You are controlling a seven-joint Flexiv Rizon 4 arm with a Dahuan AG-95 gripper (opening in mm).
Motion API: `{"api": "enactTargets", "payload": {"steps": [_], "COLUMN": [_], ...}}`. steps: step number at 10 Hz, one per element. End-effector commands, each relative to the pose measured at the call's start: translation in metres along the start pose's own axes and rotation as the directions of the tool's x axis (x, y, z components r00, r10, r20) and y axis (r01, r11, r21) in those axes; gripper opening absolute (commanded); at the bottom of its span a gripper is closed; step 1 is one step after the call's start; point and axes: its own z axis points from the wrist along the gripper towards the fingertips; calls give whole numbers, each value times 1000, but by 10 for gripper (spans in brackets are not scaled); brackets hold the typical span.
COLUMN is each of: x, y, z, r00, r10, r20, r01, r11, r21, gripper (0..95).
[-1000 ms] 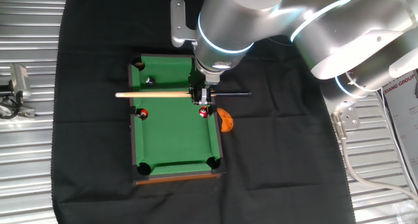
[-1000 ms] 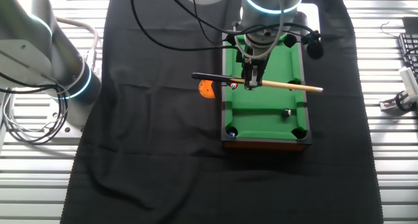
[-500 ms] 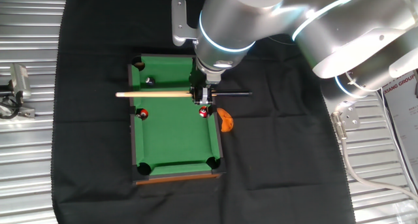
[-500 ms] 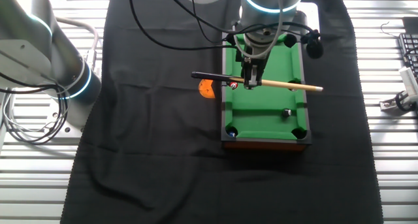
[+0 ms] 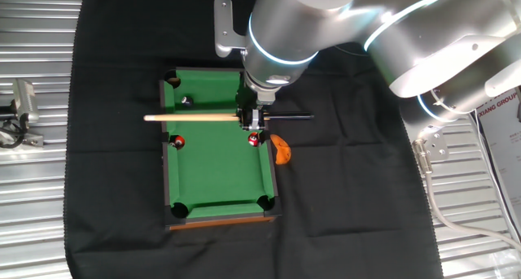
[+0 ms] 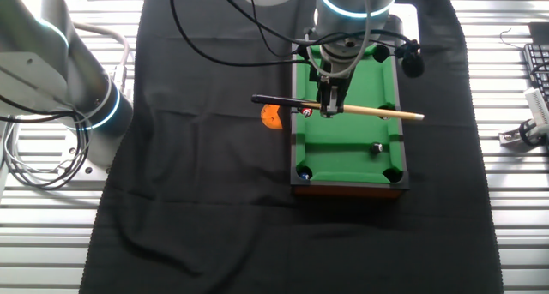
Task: Hit the pool ball
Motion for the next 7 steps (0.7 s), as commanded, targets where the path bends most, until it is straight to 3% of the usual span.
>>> {"api": "enactTargets", "payload": {"steps": [1, 7], "x": [2, 3], "y": [0, 0], "z": [0, 1], "r00": [1000, 995], "r10": [6, 104], "r20": [0, 8], "r01": [-6, -104], "r11": [1000, 995], "r21": [1, -1], "gripper": [0, 0]}}
